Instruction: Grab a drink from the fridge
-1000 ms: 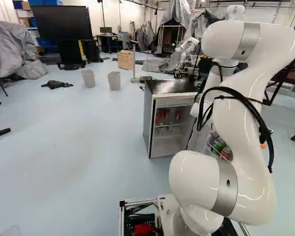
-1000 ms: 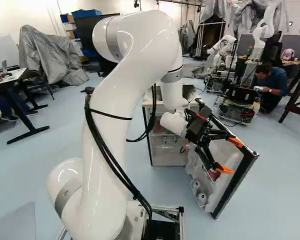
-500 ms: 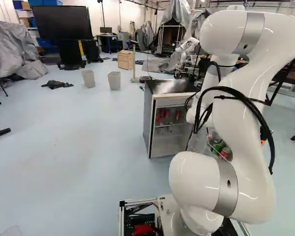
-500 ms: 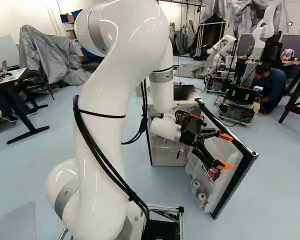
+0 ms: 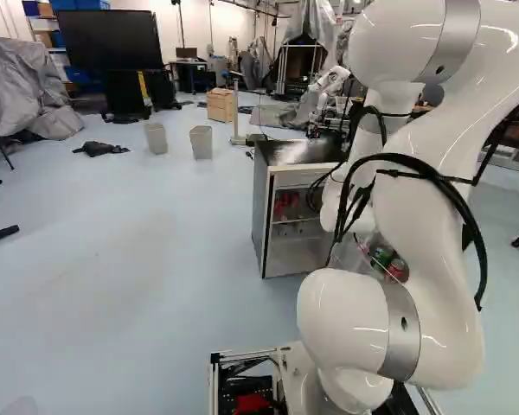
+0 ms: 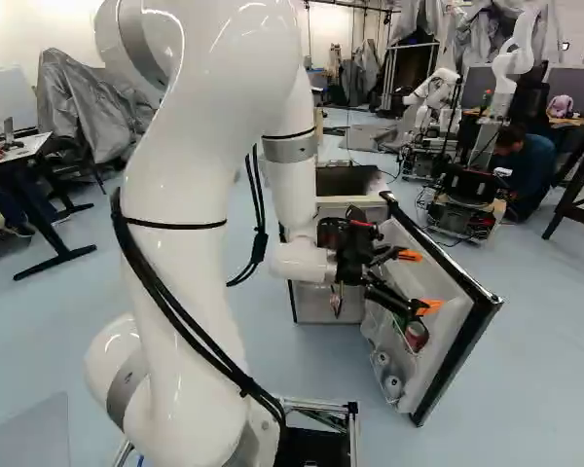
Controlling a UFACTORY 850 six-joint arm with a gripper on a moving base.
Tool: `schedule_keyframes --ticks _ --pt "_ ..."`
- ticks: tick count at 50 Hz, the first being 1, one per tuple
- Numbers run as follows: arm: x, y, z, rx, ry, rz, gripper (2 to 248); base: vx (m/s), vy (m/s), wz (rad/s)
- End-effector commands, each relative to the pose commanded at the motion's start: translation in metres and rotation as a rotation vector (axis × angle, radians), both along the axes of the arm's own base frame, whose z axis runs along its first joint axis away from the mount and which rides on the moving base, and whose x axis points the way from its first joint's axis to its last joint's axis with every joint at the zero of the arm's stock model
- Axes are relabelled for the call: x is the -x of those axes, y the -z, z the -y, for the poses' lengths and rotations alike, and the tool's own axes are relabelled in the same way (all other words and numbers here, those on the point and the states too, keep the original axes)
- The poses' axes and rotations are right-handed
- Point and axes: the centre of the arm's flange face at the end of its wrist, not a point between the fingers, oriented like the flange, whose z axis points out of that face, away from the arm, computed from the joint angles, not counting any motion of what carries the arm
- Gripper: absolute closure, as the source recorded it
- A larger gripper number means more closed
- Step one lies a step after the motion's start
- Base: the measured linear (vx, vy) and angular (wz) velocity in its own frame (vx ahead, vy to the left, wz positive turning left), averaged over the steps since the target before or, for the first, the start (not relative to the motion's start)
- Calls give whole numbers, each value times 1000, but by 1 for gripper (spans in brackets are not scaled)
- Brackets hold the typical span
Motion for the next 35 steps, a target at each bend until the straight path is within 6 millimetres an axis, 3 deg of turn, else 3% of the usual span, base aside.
schedule_keyframes --ticks 22,35 --pt "12 -4 -46 -17 -312 -39 3 0 0 0" --pt "8 -5 -62 -22 -475 -46 3 0 0 0"
